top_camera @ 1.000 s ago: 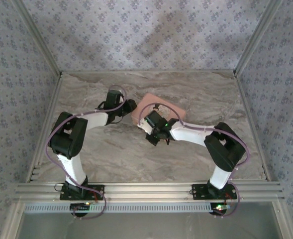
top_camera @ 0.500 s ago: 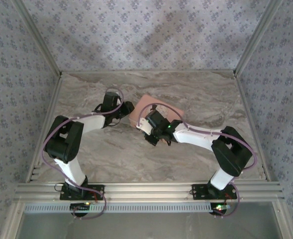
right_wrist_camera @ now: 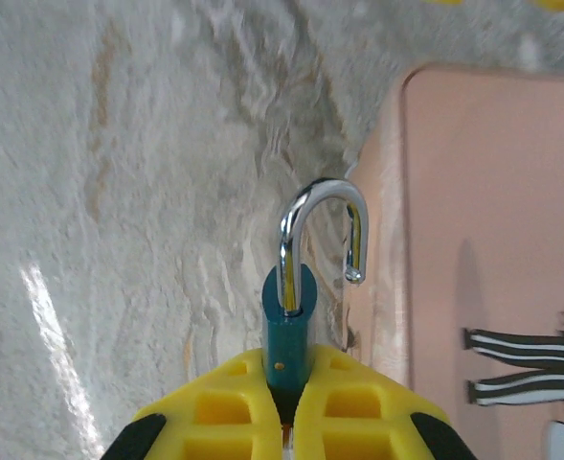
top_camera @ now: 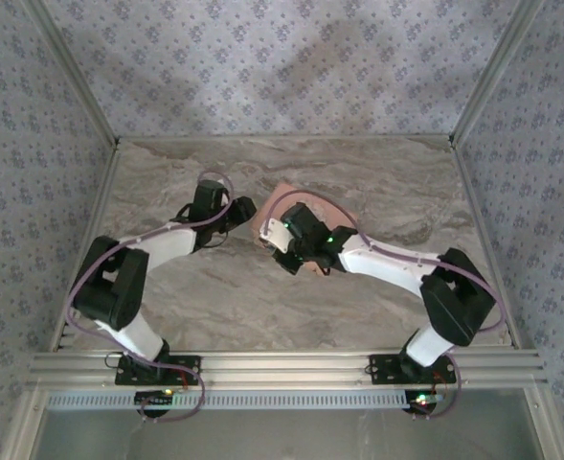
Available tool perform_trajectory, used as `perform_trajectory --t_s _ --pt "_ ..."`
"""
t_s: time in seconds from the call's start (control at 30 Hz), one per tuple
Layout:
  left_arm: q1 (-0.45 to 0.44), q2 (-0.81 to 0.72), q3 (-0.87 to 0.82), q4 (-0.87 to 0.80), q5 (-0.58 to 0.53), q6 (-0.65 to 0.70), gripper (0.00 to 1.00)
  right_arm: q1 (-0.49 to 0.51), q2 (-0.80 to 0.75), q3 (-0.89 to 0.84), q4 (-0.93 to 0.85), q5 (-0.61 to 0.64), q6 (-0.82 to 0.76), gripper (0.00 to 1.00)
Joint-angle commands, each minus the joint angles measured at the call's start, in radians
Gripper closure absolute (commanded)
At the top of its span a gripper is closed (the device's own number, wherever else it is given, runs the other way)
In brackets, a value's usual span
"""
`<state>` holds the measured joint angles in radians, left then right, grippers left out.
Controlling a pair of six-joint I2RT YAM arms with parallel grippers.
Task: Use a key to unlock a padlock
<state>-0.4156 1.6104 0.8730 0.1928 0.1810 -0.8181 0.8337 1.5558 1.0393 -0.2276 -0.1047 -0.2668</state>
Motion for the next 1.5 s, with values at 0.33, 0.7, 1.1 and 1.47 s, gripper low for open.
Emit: perform_trajectory --t_s 0.33,0.7,1.1,1.47 --pt "0.017 -0.299 -0.082 -0.21 -0.1 0.137 0.43 -0.208 -0.325 -0.08 -0.094 0.012 0.311 1.0" --pt "0.027 -0.405 -0.081 -0.39 -0.259 0.246 0.29 -0.692 -0.359 -0.191 -0.273 0.027 0.6 1.0" --pt "0.035 -0.388 -0.099 -0.394 -0.281 0.234 0.28 -0.775 -0.054 -0.168 -0.14 0.122 0.648 1.0" --pt "0.051 -0.374 -0.131 -0.371 -0.286 0.231 0.26 -0.777 0.044 -0.141 -0.13 0.148 0.649 0.97"
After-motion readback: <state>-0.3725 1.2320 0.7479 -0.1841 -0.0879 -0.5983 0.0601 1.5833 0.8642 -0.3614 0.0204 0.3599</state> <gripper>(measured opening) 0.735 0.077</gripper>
